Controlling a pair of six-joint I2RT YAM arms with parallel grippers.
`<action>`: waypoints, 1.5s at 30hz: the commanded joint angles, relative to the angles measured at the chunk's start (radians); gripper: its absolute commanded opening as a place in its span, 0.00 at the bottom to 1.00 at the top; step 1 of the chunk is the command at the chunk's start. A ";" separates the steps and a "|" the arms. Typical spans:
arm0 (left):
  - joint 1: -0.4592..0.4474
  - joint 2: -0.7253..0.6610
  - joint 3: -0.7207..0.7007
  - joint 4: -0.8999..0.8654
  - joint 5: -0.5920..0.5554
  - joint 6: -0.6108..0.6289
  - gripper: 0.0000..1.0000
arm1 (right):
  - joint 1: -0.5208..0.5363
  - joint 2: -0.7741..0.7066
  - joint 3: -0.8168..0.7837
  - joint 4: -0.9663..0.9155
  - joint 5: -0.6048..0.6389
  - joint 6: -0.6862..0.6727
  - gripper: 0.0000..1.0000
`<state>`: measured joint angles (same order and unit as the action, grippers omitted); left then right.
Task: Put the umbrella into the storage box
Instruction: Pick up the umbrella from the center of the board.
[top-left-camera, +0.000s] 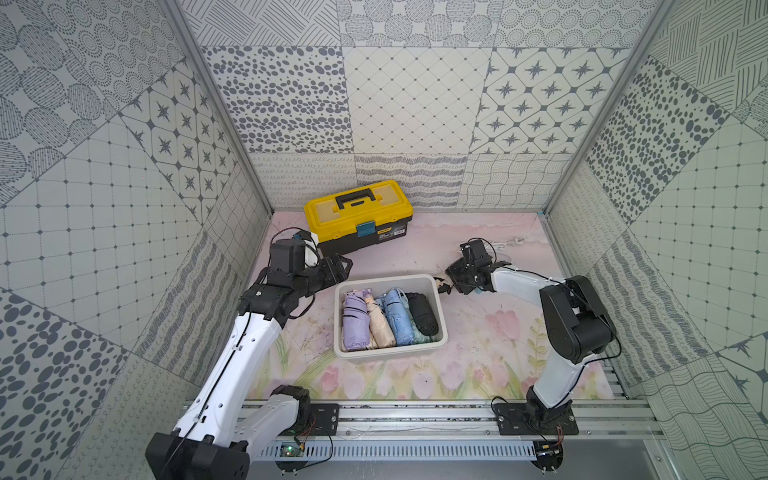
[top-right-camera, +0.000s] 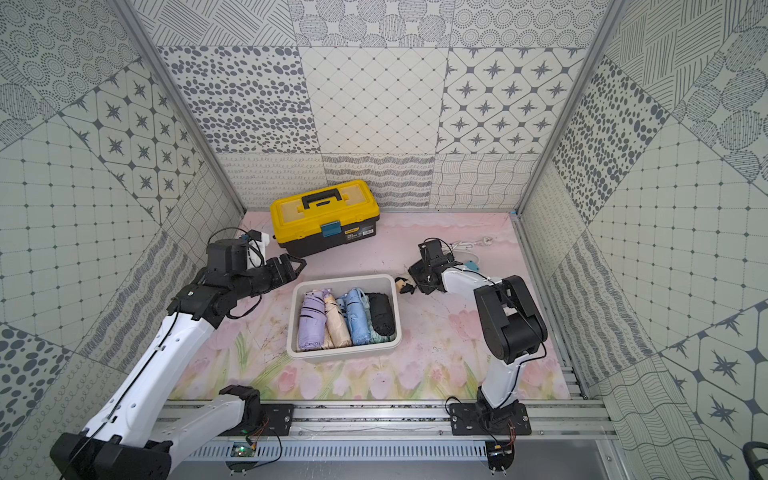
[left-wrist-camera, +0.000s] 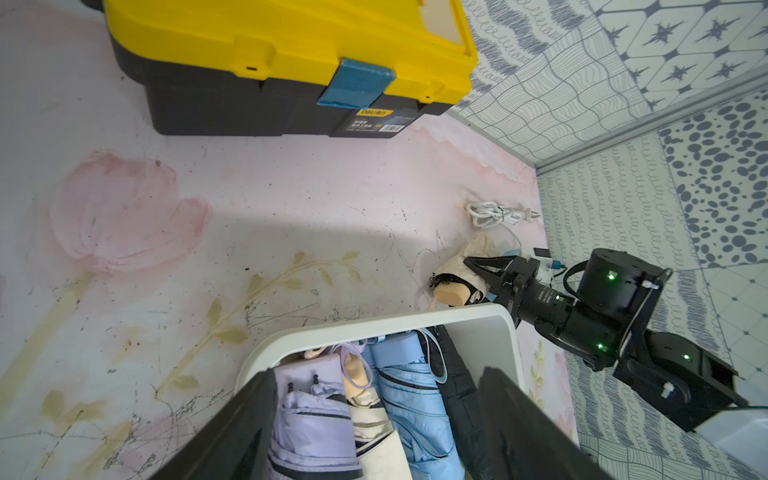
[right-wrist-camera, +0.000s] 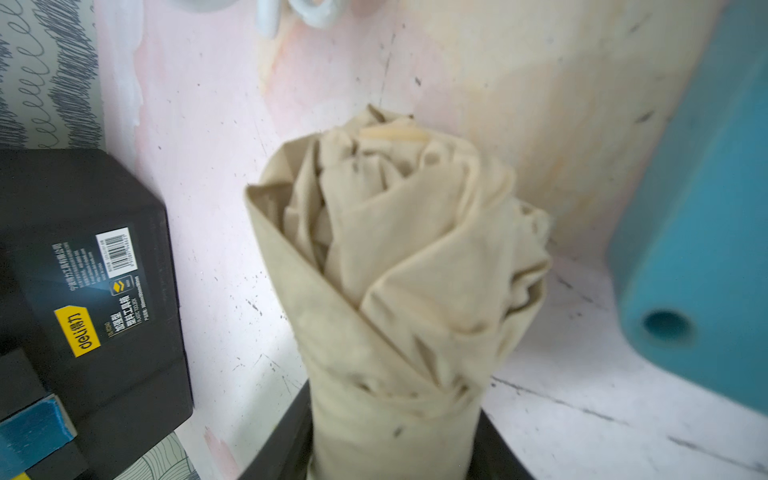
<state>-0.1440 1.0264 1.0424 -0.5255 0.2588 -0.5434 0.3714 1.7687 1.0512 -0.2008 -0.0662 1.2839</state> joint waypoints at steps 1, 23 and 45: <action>-0.076 -0.041 -0.036 0.250 -0.019 0.044 0.80 | -0.012 -0.146 -0.016 0.014 0.019 0.018 0.36; -0.713 0.145 -0.086 0.831 0.067 0.930 0.91 | 0.050 -0.940 -0.136 -0.360 0.098 0.222 0.38; -0.931 0.294 -0.077 0.805 -0.404 1.335 0.99 | 0.489 -0.899 -0.170 -0.244 0.362 0.474 0.40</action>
<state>-1.0683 1.3182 0.9714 0.2131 0.0441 0.6373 0.8471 0.8707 0.8852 -0.5606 0.2398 1.7157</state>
